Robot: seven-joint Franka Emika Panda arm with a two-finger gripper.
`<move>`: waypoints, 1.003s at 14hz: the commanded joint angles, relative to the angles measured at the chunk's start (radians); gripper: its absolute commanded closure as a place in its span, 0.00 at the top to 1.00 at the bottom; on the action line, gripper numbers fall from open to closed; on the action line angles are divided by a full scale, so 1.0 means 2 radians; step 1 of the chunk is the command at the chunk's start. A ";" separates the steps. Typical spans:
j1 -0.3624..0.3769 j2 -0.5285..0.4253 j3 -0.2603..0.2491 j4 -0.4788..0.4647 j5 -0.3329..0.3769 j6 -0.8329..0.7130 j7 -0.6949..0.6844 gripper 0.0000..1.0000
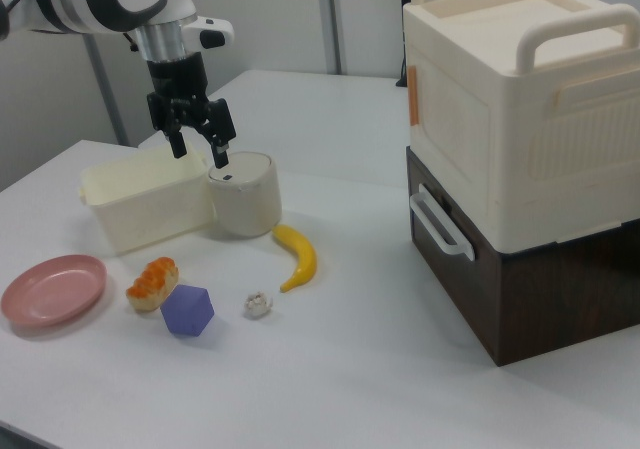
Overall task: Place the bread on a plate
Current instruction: 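Move the open gripper from rest toward the orange bread roll, then lower the gripper over the bread roll and close on it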
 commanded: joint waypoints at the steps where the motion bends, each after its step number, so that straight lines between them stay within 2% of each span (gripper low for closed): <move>1: 0.000 0.000 0.002 0.002 -0.001 -0.010 -0.028 1.00; 4: 0.009 0.006 0.002 -0.004 0.000 -0.010 -0.030 1.00; 7: 0.024 0.004 0.002 -0.053 0.002 0.002 -0.041 1.00; 11: 0.061 0.013 0.001 -0.142 0.010 0.148 -0.038 1.00; 14: 0.079 0.026 0.002 -0.164 0.010 0.181 -0.038 1.00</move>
